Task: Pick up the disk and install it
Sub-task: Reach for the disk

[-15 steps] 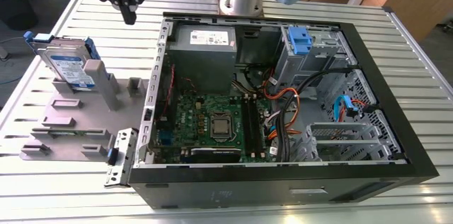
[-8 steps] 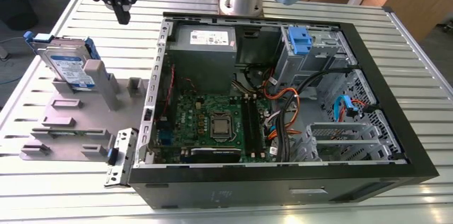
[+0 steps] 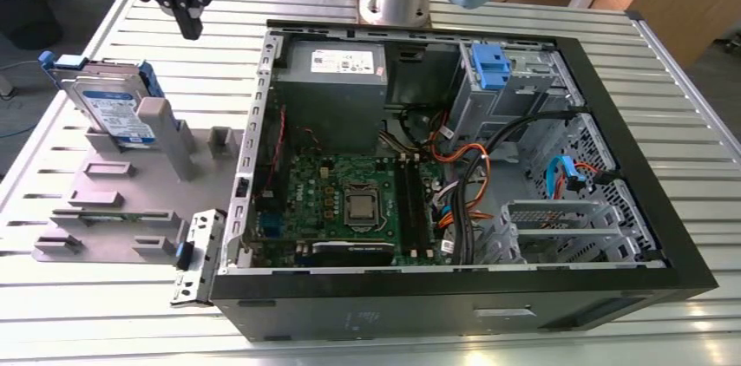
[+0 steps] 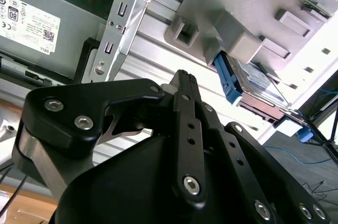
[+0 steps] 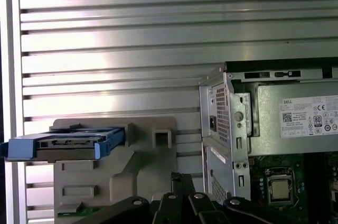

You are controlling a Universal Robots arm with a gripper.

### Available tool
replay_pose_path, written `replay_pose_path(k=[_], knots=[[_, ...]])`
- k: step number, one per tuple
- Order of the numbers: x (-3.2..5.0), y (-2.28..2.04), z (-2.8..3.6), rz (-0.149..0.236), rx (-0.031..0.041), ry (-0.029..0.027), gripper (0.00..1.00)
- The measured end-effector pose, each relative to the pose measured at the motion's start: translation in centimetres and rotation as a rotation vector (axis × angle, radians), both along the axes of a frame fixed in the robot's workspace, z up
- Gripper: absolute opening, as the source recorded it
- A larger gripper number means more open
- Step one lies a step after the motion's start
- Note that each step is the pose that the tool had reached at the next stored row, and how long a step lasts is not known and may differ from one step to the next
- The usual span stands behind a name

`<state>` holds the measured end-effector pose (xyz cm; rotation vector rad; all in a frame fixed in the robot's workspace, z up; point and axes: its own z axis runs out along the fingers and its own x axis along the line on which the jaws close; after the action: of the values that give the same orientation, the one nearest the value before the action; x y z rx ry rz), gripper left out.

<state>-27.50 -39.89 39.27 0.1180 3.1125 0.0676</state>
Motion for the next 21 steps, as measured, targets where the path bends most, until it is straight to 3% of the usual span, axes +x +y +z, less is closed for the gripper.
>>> replay_pose_path(k=[9, 21], knots=[[-1.13, 0.00, -0.01, 0.000, 0.0000, 0.0000, 0.11], [-1.24, 0.00, -0.01, 0.000, 0.0000, 0.0000, 0.11]])
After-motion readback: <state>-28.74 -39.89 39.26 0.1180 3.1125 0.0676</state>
